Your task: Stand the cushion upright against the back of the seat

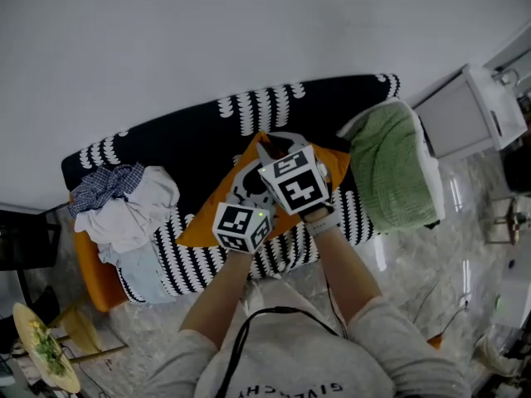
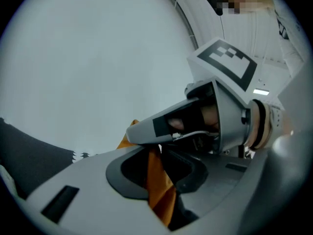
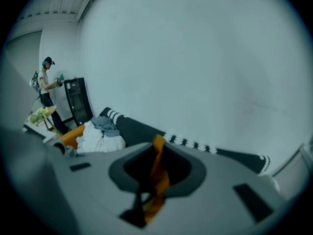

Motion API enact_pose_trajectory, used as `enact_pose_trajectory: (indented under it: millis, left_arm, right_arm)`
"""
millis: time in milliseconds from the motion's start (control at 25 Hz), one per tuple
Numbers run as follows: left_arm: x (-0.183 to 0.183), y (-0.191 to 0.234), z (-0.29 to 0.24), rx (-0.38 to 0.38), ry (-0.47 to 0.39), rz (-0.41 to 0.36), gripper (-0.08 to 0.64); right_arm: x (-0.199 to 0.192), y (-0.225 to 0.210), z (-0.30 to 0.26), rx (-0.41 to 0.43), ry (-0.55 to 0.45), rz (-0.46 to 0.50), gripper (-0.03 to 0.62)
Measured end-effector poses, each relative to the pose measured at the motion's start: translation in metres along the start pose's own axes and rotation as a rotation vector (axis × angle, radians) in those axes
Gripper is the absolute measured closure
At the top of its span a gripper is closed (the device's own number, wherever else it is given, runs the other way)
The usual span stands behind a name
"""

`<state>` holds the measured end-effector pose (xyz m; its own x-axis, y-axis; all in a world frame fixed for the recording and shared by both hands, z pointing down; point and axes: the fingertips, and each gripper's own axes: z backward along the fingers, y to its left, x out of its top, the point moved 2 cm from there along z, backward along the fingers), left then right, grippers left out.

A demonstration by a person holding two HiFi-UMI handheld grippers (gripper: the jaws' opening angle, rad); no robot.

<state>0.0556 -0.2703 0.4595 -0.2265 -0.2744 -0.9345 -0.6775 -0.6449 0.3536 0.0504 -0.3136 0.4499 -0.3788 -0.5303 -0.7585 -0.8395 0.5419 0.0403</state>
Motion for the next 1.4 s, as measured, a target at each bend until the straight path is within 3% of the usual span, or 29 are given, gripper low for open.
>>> enact_pose_trajectory:
  millis: [160,320,480,640,720,880,1000,1240,1400]
  left_arm:
    - [0.002,-0.010,0.004,-0.064,0.011,0.016,0.469]
    - [-0.001,-0.018,0.010,-0.120,0.032,0.008,0.426]
    - [-0.001,-0.026,0.017,-0.172,0.038,-0.049,0.394]
    - [-0.004,-0.027,0.043,-0.194,0.028,-0.116,0.385]
    - [-0.016,-0.011,0.066,-0.133,0.042,-0.103,0.385]
    - [-0.054,0.045,0.117,0.088,0.142,-0.113,0.383]
    - [-0.083,0.083,0.159,0.242,0.227,-0.135,0.329]
    - [-0.127,0.146,0.229,0.510,0.310,0.015,0.296]
    - [-0.152,0.164,0.248,0.585,0.326,0.170,0.284]
  right_arm:
    - [-0.003,-0.008,0.008,0.033,-0.031,-0.024,0.517]
    - [-0.006,-0.004,0.011,0.020,-0.032,0.012,0.517]
    - [-0.008,-0.007,0.013,0.007,-0.029,0.017,0.517]
    - [-0.019,-0.026,0.016,-0.060,0.020,0.044,0.536]
    - [-0.026,-0.041,0.020,-0.095,0.050,0.054,0.539]
    - [-0.041,-0.071,0.023,-0.185,0.110,0.123,0.540]
    - [-0.053,-0.089,0.023,-0.239,0.152,0.184,0.540]
    - [-0.082,-0.117,0.021,-0.287,0.204,0.247,0.540]
    - [-0.102,-0.139,0.025,-0.311,0.224,0.222,0.540]
